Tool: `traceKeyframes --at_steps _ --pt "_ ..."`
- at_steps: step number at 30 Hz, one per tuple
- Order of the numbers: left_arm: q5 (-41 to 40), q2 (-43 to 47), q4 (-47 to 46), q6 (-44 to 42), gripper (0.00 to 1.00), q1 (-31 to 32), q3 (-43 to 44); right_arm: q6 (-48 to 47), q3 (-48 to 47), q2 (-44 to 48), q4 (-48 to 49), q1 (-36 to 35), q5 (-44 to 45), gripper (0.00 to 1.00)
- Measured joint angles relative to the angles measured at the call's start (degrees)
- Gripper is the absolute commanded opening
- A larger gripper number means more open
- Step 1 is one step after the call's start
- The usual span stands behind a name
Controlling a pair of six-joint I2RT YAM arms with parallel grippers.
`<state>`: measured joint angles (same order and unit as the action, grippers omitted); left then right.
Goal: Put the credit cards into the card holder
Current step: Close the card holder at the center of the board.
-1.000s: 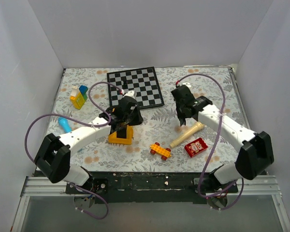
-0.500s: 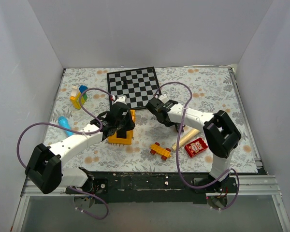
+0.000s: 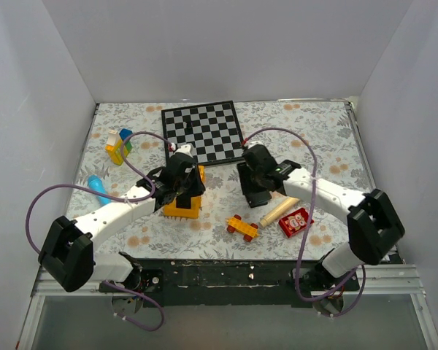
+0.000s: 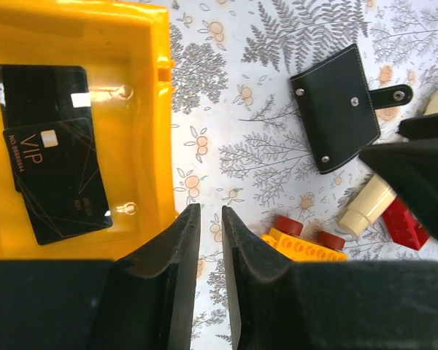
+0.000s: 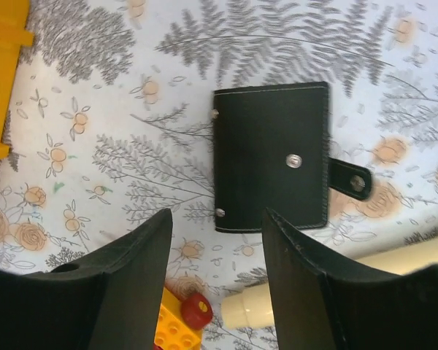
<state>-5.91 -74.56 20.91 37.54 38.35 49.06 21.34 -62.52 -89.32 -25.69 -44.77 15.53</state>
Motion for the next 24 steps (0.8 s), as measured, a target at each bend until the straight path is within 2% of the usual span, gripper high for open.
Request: traceKeyframes --at_steps 4,10,17,24 --pt "1.1 -1.6 -0.5 -1.2 0.21 0.6 2.4 1.8 4.8 7.1 1.9 8.4 -2.9 0.61" --pt "2.0 -9.0 -3.5 -2.9 0.26 6.4 10.2 2.4 6.1 9.1 1.9 17.5 -2.5 0.64" --pt "4.5 -18.4 -6.4 -3.0 0.27 9.3 14.5 2.6 10.1 8.9 2.2 22.9 -8.5 0.61" --pt "6.0 -23.0 -6.6 -3.0 0.27 9.6 15.3 2.8 12.3 8.2 6.9 23.8 -17.7 0.55"
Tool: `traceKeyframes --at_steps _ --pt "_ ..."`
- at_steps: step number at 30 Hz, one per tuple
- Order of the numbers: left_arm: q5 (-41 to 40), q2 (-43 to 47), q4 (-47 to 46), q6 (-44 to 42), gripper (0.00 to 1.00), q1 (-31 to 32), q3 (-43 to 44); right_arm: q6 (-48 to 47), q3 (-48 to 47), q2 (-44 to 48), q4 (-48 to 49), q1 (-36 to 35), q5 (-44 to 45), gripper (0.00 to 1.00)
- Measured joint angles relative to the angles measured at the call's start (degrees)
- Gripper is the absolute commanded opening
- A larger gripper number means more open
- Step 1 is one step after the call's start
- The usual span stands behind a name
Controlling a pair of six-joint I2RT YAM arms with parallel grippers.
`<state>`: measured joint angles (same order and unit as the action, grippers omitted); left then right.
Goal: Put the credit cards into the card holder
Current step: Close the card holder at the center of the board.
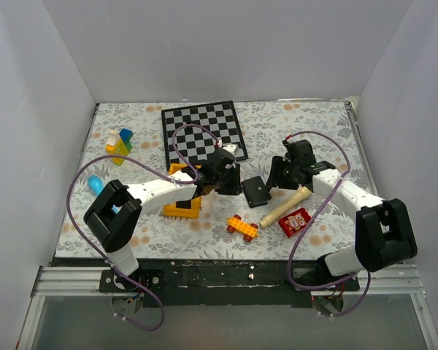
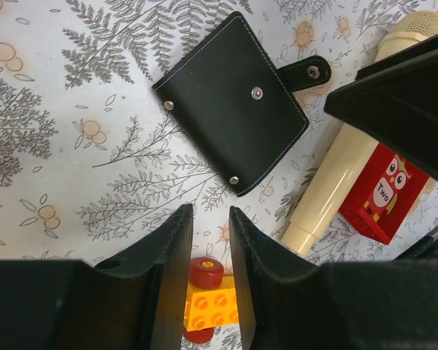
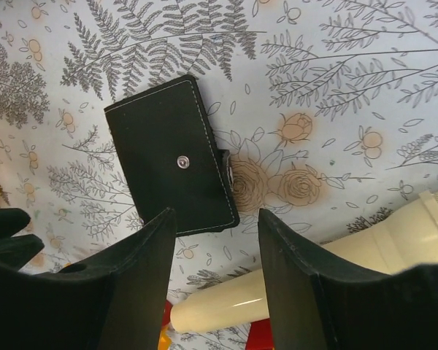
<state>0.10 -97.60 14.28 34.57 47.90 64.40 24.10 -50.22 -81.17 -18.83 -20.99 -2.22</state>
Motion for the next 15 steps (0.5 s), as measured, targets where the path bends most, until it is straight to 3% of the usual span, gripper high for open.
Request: traceKeyframes --at_steps 15 --pt "2.1 -1.6 -1.0 0.1 0.27 0.2 1.2 0.4 0.2 -5.3 2.7 1.2 -4.0 0.43"
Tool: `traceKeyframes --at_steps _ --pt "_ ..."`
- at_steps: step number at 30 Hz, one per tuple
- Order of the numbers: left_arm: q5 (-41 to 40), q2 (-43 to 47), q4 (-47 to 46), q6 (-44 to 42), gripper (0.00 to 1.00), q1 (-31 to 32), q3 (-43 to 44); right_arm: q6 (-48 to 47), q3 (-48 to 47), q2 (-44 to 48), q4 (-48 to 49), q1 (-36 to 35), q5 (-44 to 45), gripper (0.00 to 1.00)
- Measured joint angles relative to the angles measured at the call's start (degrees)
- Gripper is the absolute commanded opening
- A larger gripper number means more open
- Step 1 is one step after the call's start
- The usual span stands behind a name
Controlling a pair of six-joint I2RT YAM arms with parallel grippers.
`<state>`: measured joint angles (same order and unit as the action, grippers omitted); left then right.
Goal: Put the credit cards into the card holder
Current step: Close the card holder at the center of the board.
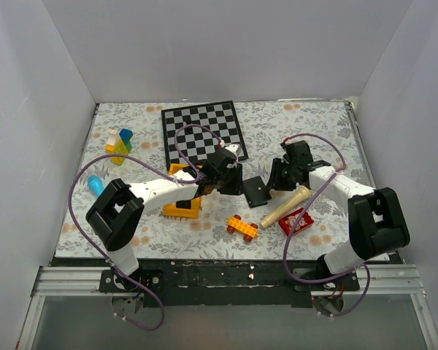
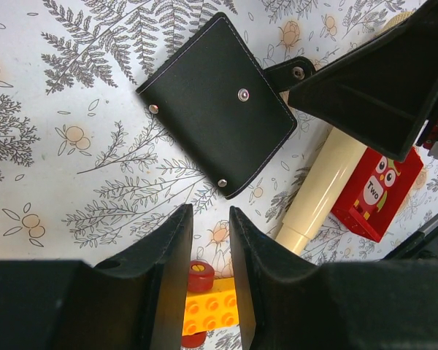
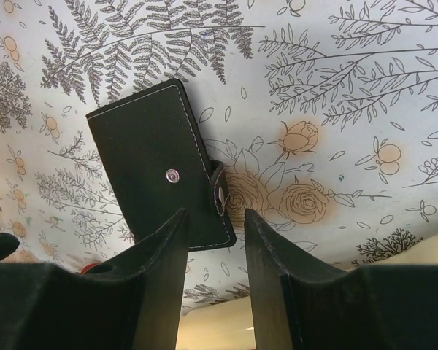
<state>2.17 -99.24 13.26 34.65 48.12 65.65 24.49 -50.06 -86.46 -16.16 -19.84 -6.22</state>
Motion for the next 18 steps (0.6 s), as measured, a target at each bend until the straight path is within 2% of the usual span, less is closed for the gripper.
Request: traceKeyframes --at_steps 4,5,9,10,12,15,18 --pt "0.0 -0.1 0.0 0.0 0.28 0.0 0.0 0.0 0.0 -1.1 0.7 0.3 -0.5 0.42" --pt "0.0 -0.2 0.0 0.0 0.32 0.0 0.0 0.0 0.0 -1.3 0.8 0.4 -0.5 0.42" --pt "-1.6 -0.5 0.5 -0.4 0.70 0.0 0.4 0.0 -0.4 -2.2 1.3 0.6 -0.8 0.41" --pt "-2.7 -0.5 0.7 -0.4 0.81 0.0 0.5 0.0 -0.5 -2.3 1.4 0.6 -0.9 0.41" --pt "-7.7 0.0 1.9 0.0 0.96 0.1 0.6 0.0 -0.9 -2.3 1.4 0.6 -1.1 0.41" --pt "-15.3 2.0 3.7 0.1 0.96 -0.1 0.3 -0.1 -1.3 -2.3 1.6 0.6 -1.5 0.41" --pt "-15.8 5.9 2.0 -0.4 0.93 -2.1 -1.4 -0.3 -1.7 -2.3 1.6 0.6 -1.5 0.40"
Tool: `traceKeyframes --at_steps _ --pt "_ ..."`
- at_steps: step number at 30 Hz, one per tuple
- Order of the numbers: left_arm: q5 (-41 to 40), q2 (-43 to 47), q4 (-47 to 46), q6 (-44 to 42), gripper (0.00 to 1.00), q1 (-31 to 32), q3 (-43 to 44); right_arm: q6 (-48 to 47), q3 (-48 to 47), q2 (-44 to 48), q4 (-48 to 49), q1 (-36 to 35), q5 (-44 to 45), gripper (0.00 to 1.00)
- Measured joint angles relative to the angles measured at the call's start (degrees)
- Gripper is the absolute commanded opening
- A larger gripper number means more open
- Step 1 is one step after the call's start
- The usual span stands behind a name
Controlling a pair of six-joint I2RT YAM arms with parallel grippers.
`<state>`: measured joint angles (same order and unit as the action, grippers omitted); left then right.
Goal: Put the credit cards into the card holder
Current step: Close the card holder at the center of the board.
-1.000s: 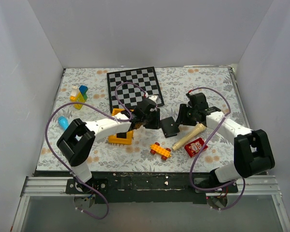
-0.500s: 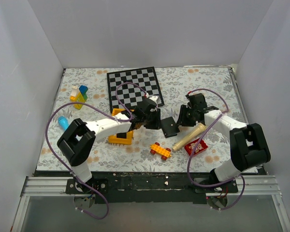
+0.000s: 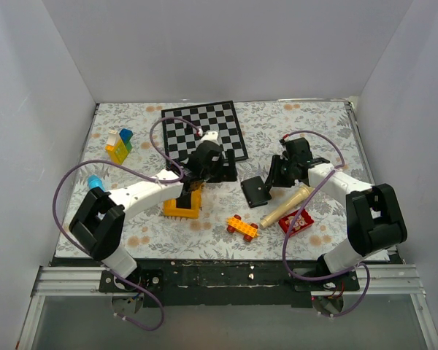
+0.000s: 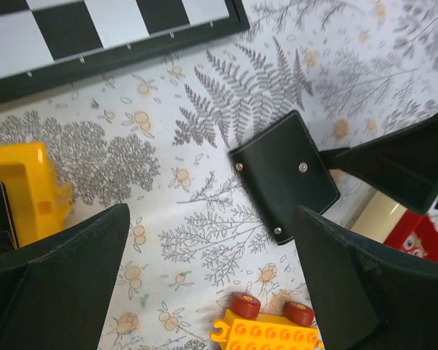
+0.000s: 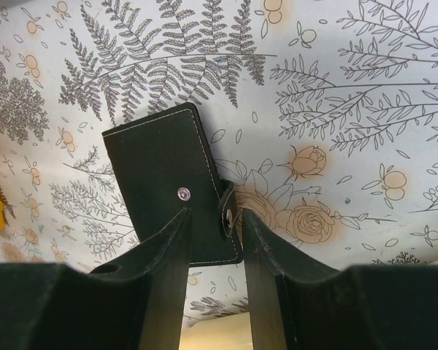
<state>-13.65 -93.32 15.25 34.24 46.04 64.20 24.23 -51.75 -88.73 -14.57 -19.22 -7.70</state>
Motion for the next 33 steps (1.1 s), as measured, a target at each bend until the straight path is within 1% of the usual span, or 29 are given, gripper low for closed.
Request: traceKeyframes --at_steps 4,7,9,11,16,19,26,29,33 --pt "7.2 2.1 -5.3 0.3 0.98 -6.6 -2.7 -0.2 -0.3 0.0 0.1 0.0 -0.1 0.38" --pt "8.9 2.2 -7.5 0.5 0.98 -8.6 -4.3 -0.2 -0.3 0.0 0.0 0.0 -0.1 0.37" --pt "9.5 3.0 -10.6 0.7 0.98 -8.4 -6.7 -0.3 -0.3 0.0 0.0 0.0 -0.1 0.36" --pt "9.8 4.5 -11.1 1.1 0.98 -7.9 -8.8 -0.4 -0.3 0.0 0.0 0.0 -0.1 0.35" --pt "10.8 5.3 -11.6 0.8 0.98 -7.2 -8.8 -0.5 -0.3 0.0 0.0 0.0 -0.1 0.33" --pt "10.8 5.2 -11.7 -0.7 0.98 -6.2 -8.3 -0.5 -0.3 0.0 0.0 0.0 -0.2 0.33" --pt "11.3 4.6 -13.3 -4.6 0.98 -1.0 -5.3 -0.7 -0.3 -0.5 -0.3 0.0 -0.2 0.30" --pt "13.2 4.0 -13.7 -4.9 0.98 -0.7 -4.7 -0.7 -0.4 -0.7 -0.5 0.0 -0.2 0.30" --pt "15.8 1.0 -13.9 -5.1 0.98 -0.8 -2.6 -0.9 -1.0 -1.0 -0.7 0.0 -0.2 0.28"
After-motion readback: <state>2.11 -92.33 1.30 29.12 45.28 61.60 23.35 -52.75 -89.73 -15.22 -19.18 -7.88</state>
